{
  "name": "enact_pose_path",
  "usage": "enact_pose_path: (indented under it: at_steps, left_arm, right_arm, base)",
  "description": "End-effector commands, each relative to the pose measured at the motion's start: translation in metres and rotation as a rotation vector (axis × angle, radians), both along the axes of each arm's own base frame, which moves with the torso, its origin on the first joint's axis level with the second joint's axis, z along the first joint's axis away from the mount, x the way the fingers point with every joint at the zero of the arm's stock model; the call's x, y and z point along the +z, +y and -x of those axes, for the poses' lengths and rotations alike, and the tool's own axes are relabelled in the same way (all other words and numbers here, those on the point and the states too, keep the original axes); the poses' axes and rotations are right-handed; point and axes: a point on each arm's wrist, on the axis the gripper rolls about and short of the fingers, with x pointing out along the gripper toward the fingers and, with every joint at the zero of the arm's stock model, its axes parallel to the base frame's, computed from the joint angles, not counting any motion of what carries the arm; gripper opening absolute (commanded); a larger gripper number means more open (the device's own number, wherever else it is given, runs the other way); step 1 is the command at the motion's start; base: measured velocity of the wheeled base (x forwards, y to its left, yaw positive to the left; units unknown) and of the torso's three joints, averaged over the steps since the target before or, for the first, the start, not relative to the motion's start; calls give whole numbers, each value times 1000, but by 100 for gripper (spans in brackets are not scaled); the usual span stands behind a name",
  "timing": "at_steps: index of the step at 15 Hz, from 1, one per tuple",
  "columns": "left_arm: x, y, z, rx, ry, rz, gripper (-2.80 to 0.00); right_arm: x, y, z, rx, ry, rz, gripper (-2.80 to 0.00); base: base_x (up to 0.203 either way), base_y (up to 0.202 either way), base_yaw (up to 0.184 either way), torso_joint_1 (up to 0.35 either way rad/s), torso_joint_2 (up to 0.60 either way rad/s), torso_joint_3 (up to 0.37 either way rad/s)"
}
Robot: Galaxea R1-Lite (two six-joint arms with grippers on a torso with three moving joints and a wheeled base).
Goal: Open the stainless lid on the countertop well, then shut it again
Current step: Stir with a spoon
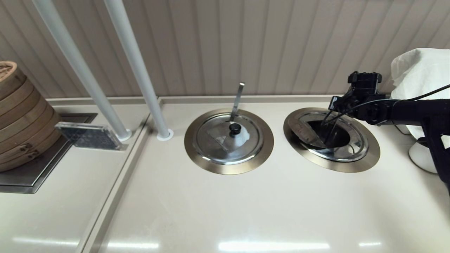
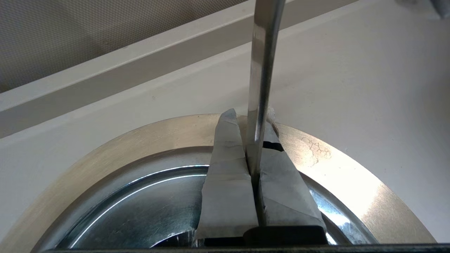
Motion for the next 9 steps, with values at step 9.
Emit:
enact_pose_path:
  at_steps: [9]
  left_arm:
    - [0,0,0,1,1,0,-280]
  right_arm:
    - [87,7,83,87,-88,-61,-280]
  base:
    - [0,0,0,0,0,0]
